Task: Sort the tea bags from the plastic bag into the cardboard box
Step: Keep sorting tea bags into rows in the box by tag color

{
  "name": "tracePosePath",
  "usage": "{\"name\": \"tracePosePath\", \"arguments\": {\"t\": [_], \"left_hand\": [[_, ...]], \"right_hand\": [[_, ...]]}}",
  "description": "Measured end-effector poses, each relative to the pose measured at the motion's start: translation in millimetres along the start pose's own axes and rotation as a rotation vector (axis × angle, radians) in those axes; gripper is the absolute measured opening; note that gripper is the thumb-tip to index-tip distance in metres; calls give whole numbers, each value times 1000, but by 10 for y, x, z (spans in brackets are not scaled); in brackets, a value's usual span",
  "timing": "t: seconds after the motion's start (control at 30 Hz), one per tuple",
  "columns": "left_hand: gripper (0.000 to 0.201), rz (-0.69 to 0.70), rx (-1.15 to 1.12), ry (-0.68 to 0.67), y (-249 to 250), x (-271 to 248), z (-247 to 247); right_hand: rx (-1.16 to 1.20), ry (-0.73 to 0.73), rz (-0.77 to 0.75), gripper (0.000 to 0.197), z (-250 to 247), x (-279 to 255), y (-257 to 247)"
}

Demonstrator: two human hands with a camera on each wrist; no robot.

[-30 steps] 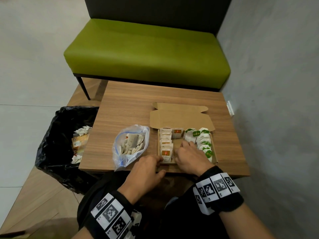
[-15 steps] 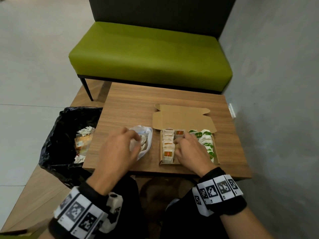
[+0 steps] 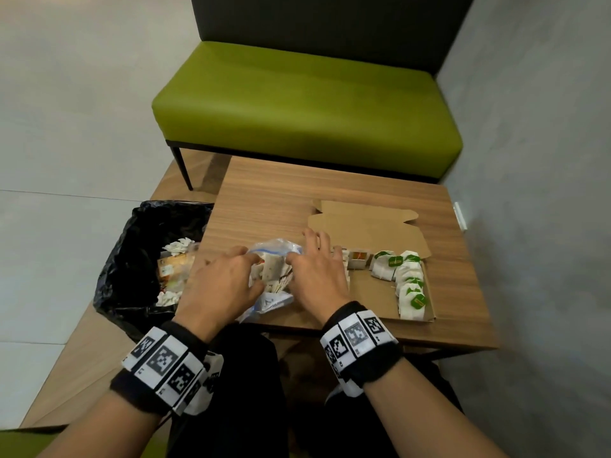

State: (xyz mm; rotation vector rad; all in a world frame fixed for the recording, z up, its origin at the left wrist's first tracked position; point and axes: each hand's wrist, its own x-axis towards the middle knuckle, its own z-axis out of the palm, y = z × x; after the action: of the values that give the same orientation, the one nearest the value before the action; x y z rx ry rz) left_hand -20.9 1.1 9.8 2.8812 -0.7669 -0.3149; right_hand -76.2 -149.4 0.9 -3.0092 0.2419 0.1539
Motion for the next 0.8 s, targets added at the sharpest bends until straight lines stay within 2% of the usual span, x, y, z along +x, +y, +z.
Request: {"name": "tracePosePath", "arguments": {"t": [0.07,0.23,0.33,0.5,0.7,0.8], "left_hand": [[44,-18,-9,12,-1,-13,-15],[46,9,-96,-23,60,-58,-5],[49,28,-114,-38,81,-82,-1],[47,27,-148,-23,65,-95,-16],[50,20,-166,-15,37,-78,-8],[54,32,-217,-18,-14,-89,-8]], "right_hand": [[-46,-40,-26,37,-4,7,-3],[-51,-10,-204,46,-34,86,-83],[-200,-37,-243,42,-7,178,-117],[-267,-30,-228,26,10,211,-135],[-165,39,-222,9,63,93,-45],[-14,198,-202,7,76,-30,84]]}}
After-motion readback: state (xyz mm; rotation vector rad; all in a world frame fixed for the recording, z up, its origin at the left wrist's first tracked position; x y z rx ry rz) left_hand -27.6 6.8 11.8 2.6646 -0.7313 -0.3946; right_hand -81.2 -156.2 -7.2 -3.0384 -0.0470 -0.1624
